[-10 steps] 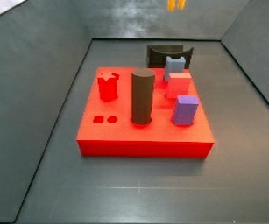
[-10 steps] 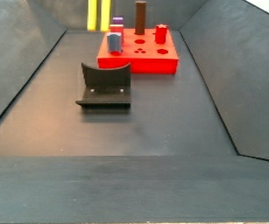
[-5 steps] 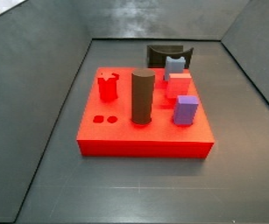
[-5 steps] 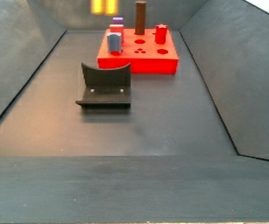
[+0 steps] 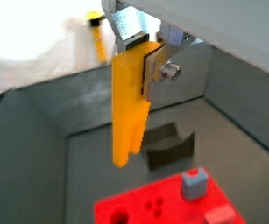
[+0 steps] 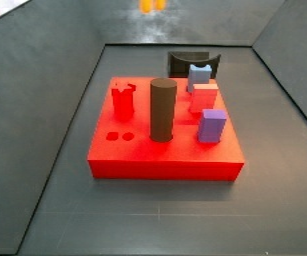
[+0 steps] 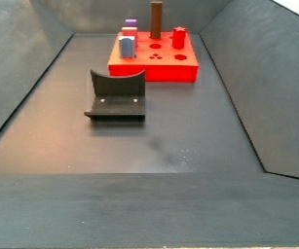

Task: Pick up the square-circle object. Move up. Rotate the square-circle object. Place the square-circle object on the fixture. Regrasp the square-circle object. Move to above the board. Insert the square-circle object.
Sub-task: Move to above the board.

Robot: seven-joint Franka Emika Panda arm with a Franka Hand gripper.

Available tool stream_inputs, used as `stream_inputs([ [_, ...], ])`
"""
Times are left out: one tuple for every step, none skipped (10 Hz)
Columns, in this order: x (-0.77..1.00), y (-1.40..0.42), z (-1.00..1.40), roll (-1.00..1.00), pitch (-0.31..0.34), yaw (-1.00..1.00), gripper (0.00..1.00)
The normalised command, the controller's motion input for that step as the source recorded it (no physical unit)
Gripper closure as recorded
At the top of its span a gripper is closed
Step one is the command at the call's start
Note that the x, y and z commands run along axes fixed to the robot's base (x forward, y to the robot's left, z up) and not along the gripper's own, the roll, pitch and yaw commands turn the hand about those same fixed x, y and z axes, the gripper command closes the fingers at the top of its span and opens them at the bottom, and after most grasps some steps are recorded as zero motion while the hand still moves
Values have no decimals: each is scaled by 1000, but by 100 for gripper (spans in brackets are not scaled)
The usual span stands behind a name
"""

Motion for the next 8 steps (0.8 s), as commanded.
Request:
stream_inputs([
  [-465, -660, 93, -310, 11, 1000, 100],
  [-241, -330, 58, -304, -15, 1000, 100],
  [-140, -182, 41, -299, -32, 1000, 100],
  [-66, -73, 36, -288, -59, 1000, 100],
  [-48, -45, 33, -285, -70, 1000, 100],
  [-33, -23, 23, -279, -98, 1000, 100],
  [-26, -7, 10, -272, -119, 1000, 100],
  [-31, 8, 3, -265, -153, 1000, 100],
])
